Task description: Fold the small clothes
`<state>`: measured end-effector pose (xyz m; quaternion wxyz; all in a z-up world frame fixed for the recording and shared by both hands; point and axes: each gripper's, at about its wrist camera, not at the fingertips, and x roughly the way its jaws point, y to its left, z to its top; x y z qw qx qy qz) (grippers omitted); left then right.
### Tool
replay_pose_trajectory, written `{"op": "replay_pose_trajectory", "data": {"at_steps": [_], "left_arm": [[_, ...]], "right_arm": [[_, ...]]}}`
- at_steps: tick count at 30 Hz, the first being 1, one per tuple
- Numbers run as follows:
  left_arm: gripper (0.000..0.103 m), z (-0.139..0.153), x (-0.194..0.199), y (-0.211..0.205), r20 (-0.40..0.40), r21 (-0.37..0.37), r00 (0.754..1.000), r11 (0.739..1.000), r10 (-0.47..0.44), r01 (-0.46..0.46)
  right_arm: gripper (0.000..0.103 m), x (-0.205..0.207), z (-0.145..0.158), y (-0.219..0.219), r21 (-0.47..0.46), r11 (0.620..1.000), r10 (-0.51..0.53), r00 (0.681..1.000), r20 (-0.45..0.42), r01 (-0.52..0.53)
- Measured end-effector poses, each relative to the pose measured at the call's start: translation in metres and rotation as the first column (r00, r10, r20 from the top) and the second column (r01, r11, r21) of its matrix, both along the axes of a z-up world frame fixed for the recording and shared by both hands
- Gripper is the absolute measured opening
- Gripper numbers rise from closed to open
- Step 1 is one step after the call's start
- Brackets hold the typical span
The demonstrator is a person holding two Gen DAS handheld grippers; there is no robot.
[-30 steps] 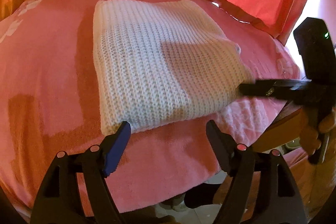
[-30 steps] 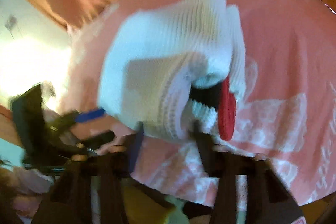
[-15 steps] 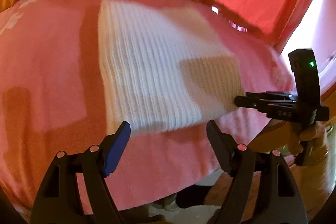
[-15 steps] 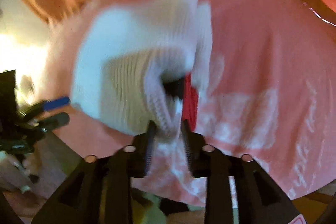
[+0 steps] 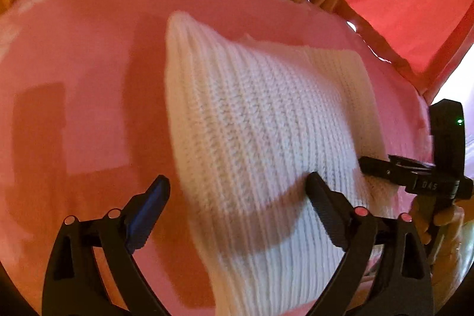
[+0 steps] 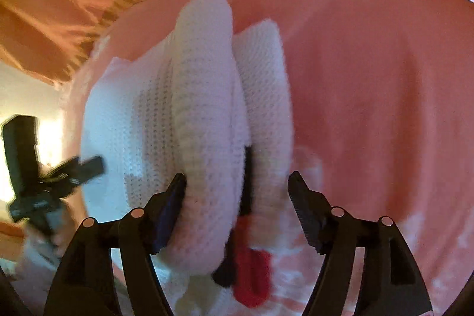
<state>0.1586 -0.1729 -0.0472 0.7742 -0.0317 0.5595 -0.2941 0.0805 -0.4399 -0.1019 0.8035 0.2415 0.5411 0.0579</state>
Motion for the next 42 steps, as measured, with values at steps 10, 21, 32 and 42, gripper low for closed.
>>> {"op": "replay_pose_trajectory", "data": {"at_steps": [10,21,32,42], "left_arm": [[0.043,0.049,0.014,0.005,0.047,-0.128,0.998,0.991,-0.043,0.049],[0.053,0.066,-0.013,0.007,0.218,0.006,0.976,0.999,0.031,-0.033],[0.058,0.038,-0.016,-0.021,0.324,0.178,0.946,0.983,-0.017,-0.044],[0.061,0.035,-0.018,-0.021,0.305,0.171,0.952,0.985,-0.015,-0.039]], "right_arm": [[0.037,-0.022,0.049,-0.009,0.171,0.985,-0.040,0.979,0.202,0.005],[0.057,-0.043,0.088,0.007,-0.136,0.987,-0.041,0.956,0.290,0.084],[0.013,0.004,0.084,0.022,-0.209,0.974,-0.028,0.963,0.268,0.086],[0.022,-0.043,0.098,0.034,-0.210,0.977,0.009,0.968,0.251,0.045]]}}
